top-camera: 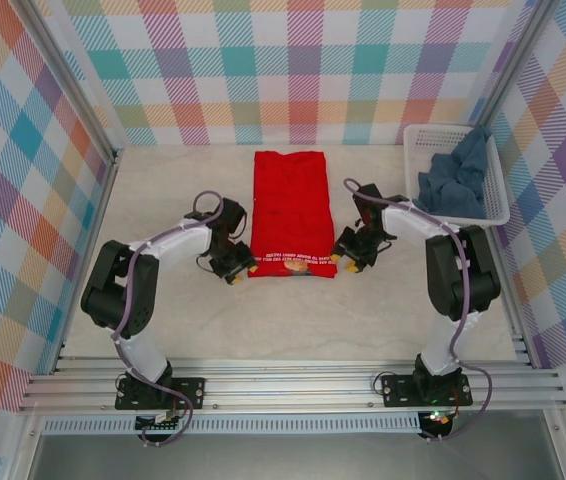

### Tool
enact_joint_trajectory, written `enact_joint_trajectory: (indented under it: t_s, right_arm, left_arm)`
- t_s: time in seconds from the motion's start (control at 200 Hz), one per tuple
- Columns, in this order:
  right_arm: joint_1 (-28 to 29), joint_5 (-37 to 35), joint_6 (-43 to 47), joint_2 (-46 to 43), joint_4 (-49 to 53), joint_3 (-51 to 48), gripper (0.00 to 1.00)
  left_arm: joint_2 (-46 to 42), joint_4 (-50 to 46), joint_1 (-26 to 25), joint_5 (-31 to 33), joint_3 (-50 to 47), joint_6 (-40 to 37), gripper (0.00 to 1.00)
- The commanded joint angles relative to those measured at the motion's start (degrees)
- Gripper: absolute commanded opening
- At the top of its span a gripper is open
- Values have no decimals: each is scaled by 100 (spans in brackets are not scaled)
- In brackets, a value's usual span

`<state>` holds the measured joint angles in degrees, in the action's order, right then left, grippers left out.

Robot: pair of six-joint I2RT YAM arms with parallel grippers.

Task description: Fold and stack the t-shirts

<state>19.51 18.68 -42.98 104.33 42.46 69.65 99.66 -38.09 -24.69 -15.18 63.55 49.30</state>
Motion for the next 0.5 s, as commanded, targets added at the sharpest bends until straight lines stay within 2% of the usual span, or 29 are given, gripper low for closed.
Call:
enact_joint_trajectory:
  t_s: [0.0,0.19,0.36,0.495]
  right_arm:
    - [67,296,-222,-246,-379,-377,42]
    - [88,490,-339,-250,-692,-731,42]
    - [122,488,-371,-68,-754,-546,41]
    - [171,520,-377,238,-686,-277,39]
  left_arm:
    - [-238,468,-45,-196,-234,300,41]
    - [77,876,-115,-337,-251,362,38]
    - [191,1163,-176,-249,-204,492,31]
    - [395,1179,-194,-249,-85,463,20]
